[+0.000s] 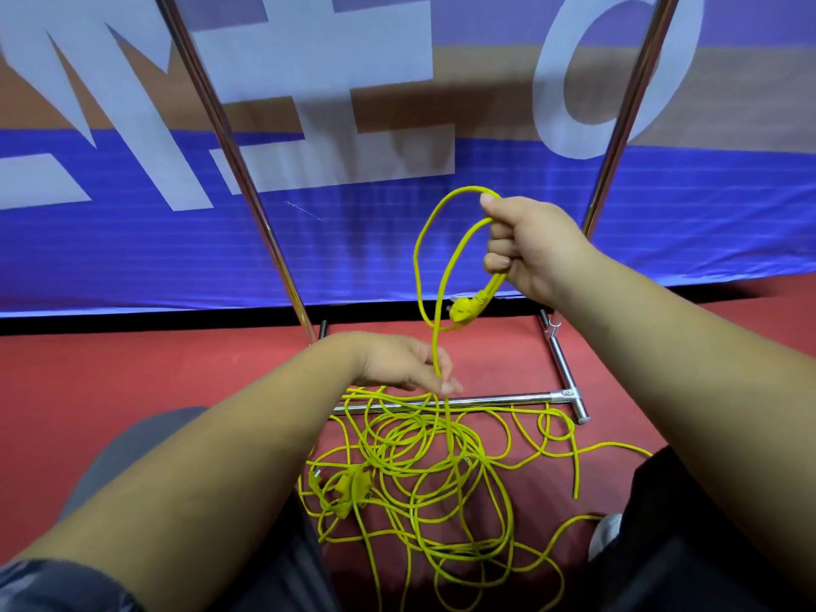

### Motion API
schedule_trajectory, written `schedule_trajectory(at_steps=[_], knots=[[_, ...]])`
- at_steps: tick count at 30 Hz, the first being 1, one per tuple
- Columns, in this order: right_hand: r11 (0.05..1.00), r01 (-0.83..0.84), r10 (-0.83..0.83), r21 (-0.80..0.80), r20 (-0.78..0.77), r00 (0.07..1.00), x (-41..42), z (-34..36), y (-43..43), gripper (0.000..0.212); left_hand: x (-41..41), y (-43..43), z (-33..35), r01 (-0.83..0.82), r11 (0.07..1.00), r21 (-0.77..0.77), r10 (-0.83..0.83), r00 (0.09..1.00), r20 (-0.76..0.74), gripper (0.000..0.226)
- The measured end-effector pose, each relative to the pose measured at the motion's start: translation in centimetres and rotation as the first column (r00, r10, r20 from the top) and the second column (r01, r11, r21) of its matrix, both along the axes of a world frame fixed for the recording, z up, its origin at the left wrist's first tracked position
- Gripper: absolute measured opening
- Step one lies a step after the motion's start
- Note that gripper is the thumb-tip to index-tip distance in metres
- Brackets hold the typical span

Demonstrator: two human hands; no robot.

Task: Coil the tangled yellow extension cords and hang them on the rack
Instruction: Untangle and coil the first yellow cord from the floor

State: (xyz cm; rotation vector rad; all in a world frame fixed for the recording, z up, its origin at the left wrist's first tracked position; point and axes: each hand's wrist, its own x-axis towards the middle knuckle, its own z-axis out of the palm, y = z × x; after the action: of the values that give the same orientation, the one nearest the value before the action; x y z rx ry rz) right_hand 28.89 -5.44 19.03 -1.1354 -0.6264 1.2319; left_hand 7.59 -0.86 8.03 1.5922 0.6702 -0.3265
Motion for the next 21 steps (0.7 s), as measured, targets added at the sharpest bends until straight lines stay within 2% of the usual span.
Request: schedule_trajectory(at_steps=[2, 4, 6, 8, 10, 13, 15, 18, 21], knots=[[0.999, 0.024, -0.024, 0.027, -0.002, 1.000, 0.3, 0.2, 0.0, 0.020, 0.1, -0.2, -0.8, 0.107, 0.994, -0.019, -0.108, 0.993, -0.039, 0.010], [0.998, 0.032, -0.034, 0.050, 0.023, 0.999, 0.6, 0.3, -0.1, 0.019, 0.4, -0.3, -0.6, 0.130, 0.986, 0.104, -0.121, 0.989, -0.086, 0.004], [0.996, 0.017, -0.024, 0.085, 0.076, 0.997, 0.8, 0.3, -0.2, 0.022, 0.7, -0.1, 0.2, -0.023, 0.981, 0.195, 0.037, 0.997, -0.070, 0.011], [0.995, -0.026, 0.003, 0.099, 0.228, 0.974, 1.2, 0.1, -0.2, 0.027, 0.9, 0.3, 1.0, -0.237, 0.934, 0.268, 0.246, 0.969, 0.001, 0.016], [0.993, -0.073, 0.026, 0.092, 0.433, 0.901, 1.6, -0.2, -0.4, 0.028, 0.8, 1.2, 1.7, -0.424, 0.847, 0.320, 0.418, 0.904, 0.093, 0.018], [0.992, -0.121, 0.067, 0.039, 0.654, 0.754, 1.7, 0.0, -1.0, 0.032, 0.6, 2.4, 2.2, -0.623, 0.729, 0.285, 0.591, 0.782, 0.198, 0.021], [0.989, -0.145, 0.106, -0.015, 0.751, 0.651, 1.2, 0.4, -1.4, 0.038, 0.6, 2.7, 2.3, -0.661, 0.686, 0.304, 0.625, 0.749, 0.219, 0.022], [0.980, -0.190, 0.157, -0.055, 0.802, 0.576, 0.5, 0.6, -1.7, 0.037, 0.6, 2.7, 2.5, -0.682, 0.625, 0.379, 0.652, 0.724, 0.225, 0.023], [0.975, -0.206, 0.174, -0.087, 0.871, 0.460, 0.0, 0.4, -1.7, 0.027, 0.5, 2.6, 3.1, -0.602, 0.561, 0.568, 0.616, 0.762, 0.200, 0.024]])
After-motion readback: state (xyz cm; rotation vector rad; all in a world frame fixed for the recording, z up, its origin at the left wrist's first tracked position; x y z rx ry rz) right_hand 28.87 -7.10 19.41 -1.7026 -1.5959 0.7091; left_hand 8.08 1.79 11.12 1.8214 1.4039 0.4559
